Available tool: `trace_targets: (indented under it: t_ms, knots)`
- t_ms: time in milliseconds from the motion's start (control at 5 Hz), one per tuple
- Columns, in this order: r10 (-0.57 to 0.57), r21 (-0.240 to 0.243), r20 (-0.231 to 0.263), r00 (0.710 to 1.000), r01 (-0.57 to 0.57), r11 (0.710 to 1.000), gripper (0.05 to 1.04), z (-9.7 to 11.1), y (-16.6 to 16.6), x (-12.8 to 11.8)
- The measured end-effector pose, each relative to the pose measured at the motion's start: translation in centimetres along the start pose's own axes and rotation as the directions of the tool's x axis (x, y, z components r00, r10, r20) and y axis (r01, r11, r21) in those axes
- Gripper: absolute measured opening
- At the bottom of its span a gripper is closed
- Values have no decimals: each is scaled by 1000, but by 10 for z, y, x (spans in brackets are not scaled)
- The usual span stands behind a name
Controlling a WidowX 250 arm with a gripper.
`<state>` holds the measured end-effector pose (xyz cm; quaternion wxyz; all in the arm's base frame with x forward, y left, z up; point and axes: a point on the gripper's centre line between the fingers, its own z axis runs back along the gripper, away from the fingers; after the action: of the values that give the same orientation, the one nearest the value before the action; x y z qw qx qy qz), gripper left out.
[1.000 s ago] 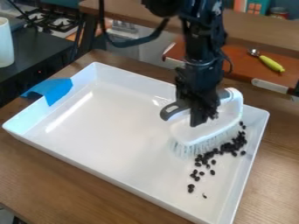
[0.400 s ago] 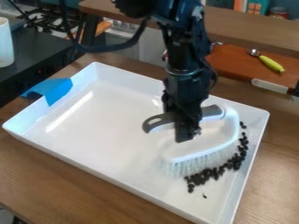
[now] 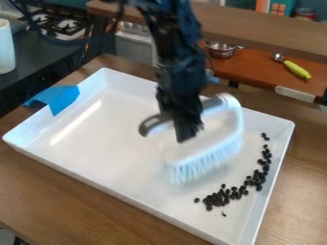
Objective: Sweep into pile
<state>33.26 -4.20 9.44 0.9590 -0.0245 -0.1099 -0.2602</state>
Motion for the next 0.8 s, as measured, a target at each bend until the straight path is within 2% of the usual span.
trace_targets:
  t_ms: [200, 400, 600, 800]
  knots:
    - [143, 50, 101, 985, -149, 988, 497, 36, 32, -18]
    - [195, 117, 50, 980, -199, 973, 498, 52, 51, -42]
    - [348, 198, -68, 935, -330, 923, 498, 52, 55, -69]
    - [457, 199, -187, 870, -422, 885, 498, 41, 28, -73]
